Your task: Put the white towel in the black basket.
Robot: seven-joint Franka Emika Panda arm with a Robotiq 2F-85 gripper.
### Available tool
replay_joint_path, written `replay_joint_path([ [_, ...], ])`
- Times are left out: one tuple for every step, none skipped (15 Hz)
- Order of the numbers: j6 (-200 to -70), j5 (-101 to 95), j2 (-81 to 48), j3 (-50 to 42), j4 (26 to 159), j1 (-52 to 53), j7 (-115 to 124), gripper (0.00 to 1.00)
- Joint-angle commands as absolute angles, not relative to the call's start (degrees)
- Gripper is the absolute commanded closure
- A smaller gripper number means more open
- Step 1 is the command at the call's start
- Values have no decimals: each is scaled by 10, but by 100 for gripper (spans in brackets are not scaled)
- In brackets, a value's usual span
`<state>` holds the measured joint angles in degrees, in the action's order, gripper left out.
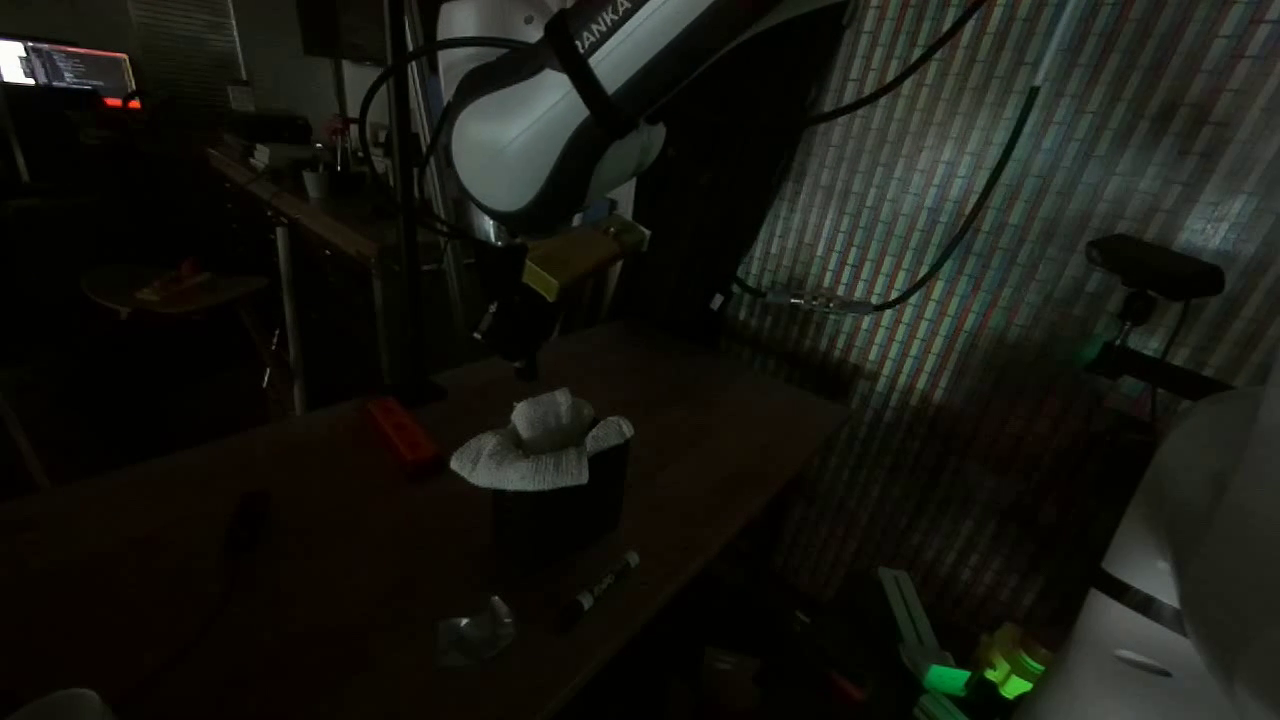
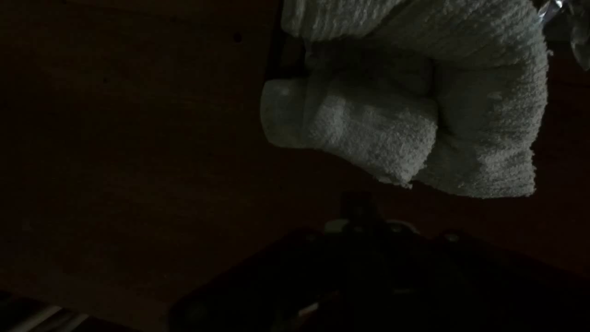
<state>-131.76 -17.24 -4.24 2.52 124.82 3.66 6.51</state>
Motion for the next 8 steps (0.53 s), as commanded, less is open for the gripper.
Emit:
replay_joint_path([
  [-1327, -165, -63, 23, 1233, 34, 49, 100],
  [-1328, -163, -63, 22, 1241, 33, 49, 100],
  [-1328, -163, -60, 21, 1251, 33, 53, 100],
  [-1329, -165, -57, 19, 1262, 33, 60, 100],
  [-1330, -164, -54, 17, 1272, 32, 63, 100],
  [-1330, -162, -48, 15, 1285, 30, 65, 100],
  [-1328, -161, -44, 13, 1294, 29, 67, 100],
  [-1326, -165, -39, 11, 1304, 28, 74, 100],
])
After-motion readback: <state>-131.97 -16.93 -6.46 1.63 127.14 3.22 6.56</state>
